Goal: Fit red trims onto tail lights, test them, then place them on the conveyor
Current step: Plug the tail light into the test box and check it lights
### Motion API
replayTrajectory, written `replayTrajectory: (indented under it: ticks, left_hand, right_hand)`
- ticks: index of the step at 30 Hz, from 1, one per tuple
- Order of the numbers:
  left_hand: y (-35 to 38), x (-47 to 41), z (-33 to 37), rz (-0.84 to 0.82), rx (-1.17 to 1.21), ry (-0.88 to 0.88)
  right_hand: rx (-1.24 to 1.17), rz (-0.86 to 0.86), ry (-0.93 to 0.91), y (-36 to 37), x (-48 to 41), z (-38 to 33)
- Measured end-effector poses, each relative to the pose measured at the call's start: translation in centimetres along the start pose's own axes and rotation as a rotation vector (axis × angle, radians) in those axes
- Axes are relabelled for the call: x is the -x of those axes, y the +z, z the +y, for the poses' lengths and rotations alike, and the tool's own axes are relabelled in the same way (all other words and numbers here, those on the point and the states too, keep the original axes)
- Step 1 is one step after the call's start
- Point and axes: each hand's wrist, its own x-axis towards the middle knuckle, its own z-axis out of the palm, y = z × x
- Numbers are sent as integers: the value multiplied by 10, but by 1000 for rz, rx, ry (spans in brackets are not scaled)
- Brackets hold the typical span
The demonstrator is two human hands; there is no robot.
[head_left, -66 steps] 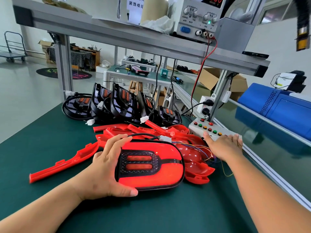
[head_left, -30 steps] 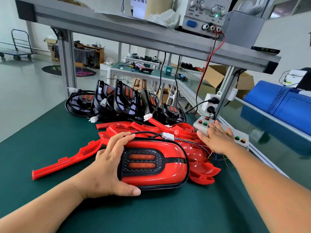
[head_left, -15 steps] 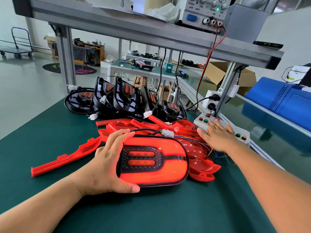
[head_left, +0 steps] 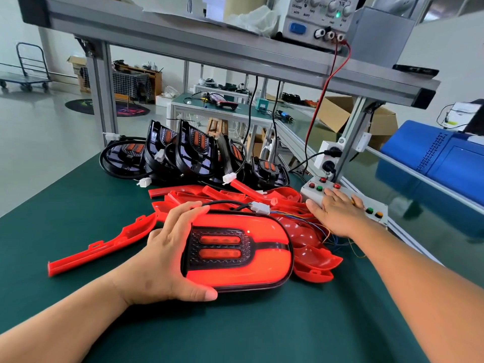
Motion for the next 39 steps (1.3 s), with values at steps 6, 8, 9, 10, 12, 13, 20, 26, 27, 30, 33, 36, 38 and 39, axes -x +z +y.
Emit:
replayTrajectory:
  ticks: [6,8,9,10,12,13,20,26,27,30,33,36,38,39]
  left_hand:
    - [0,0,1,-10,-15,-2]
    - [0,0,1,-18,-9,-3]
    - [0,0,0,-20,-8,-2]
    - [-1,0,0,-22,-6,-1]
    - [-1,0,0,-24,-5,1]
    - [-1,-1,0,-26,-11,2]
    - [-1,-2,-2,-19,-8,7]
    - [-1,-3,-3,-26,-6,4]
    - [-1,-2,-3,-26,-6,3]
    - [0,-2,-3,-24,-17,5]
    - [0,-2,-4,-16,-17,3]
    - [0,-2,-3,-14,-10,2]
    - [0,-2,-3,-17,-5,-2]
    - [0,-2,-3,-20,-4,-4]
  right_hand:
    - [-15,30,-19,2,1,2]
    - [-36,55,-25,1,0,3]
    - [-58,81,-30,0,-1,3]
    - [-81,99,-41,-1,-2,3]
    - [-94,92,-79,-2,-5,3]
    - [-92,76,-94,-2,-6,2]
    - [-132,13,-130,-3,-12,-4]
    - [-62,9,-142,-10,-17,-10]
    - [-45,1,-145,-11,-18,-11]
    - [11,-21,-148,-15,-18,-13]
    - [48,-42,-144,-16,-17,-12]
    - [54,-53,-143,-17,-18,-10]
    - [64,-51,-142,-17,-19,-10]
    - [70,-49,-142,-17,-19,-11]
